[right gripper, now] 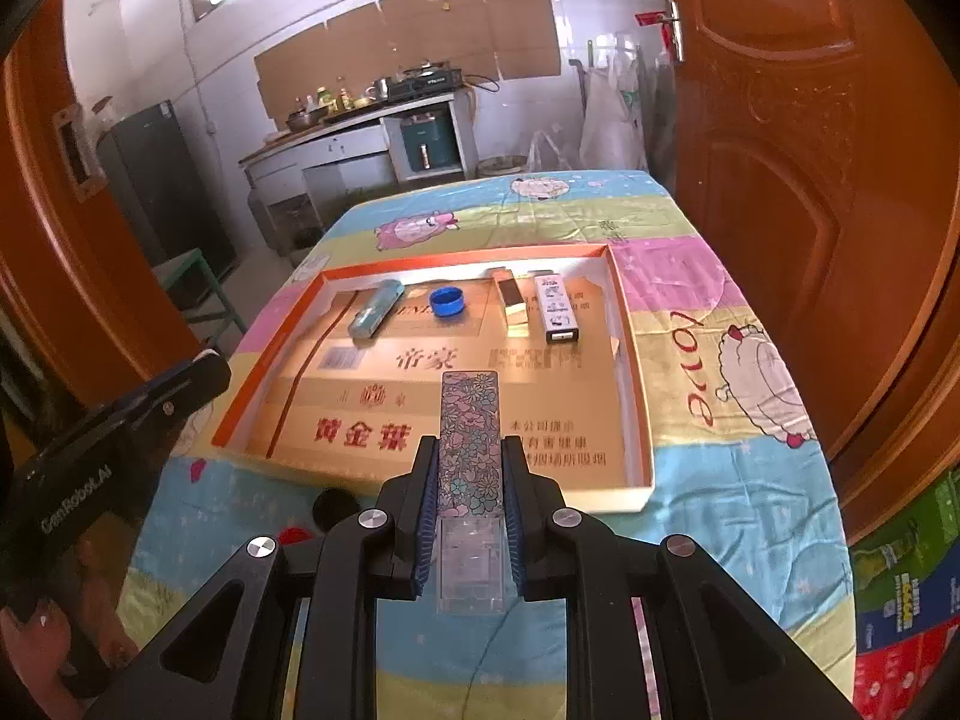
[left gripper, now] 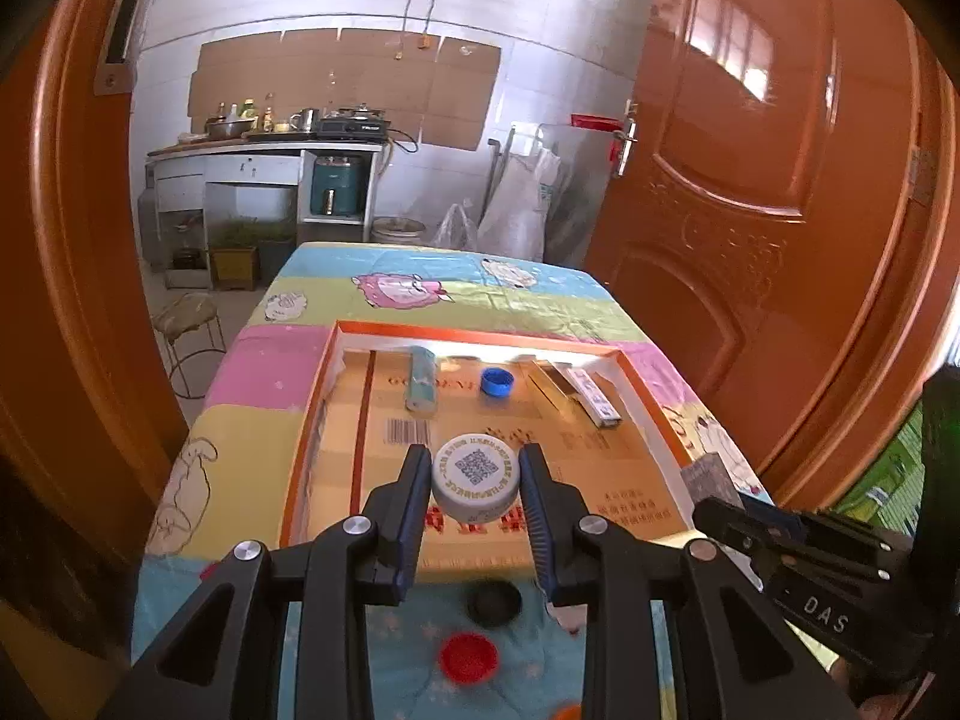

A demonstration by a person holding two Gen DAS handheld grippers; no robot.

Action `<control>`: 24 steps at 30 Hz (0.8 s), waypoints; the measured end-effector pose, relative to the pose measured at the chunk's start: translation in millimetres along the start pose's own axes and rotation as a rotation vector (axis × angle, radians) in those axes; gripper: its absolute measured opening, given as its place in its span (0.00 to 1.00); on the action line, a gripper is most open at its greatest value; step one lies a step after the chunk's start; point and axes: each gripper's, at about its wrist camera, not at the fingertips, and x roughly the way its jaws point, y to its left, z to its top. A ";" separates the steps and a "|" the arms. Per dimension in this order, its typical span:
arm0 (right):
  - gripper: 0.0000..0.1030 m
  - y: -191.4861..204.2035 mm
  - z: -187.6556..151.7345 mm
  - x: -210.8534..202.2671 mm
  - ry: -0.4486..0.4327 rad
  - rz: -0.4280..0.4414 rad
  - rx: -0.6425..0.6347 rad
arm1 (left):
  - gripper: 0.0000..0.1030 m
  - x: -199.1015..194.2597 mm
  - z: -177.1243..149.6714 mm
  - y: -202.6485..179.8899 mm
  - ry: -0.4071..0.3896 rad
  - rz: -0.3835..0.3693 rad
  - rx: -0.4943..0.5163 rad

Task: Organize rigid objects
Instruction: 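Carry the white jar with the left tool while the right tool carries the clear tube into the tray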

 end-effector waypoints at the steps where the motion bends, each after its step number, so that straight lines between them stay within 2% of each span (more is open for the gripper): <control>1: 0.19 -0.7 3.1 2.8 0.003 0.002 0.003 | 0.30 3.3 3.2 1.3 0.001 0.001 -0.005; 24: 0.19 -0.6 51.4 82.9 0.080 0.054 0.015 | 0.30 73.0 30.5 36.1 0.082 0.076 -0.061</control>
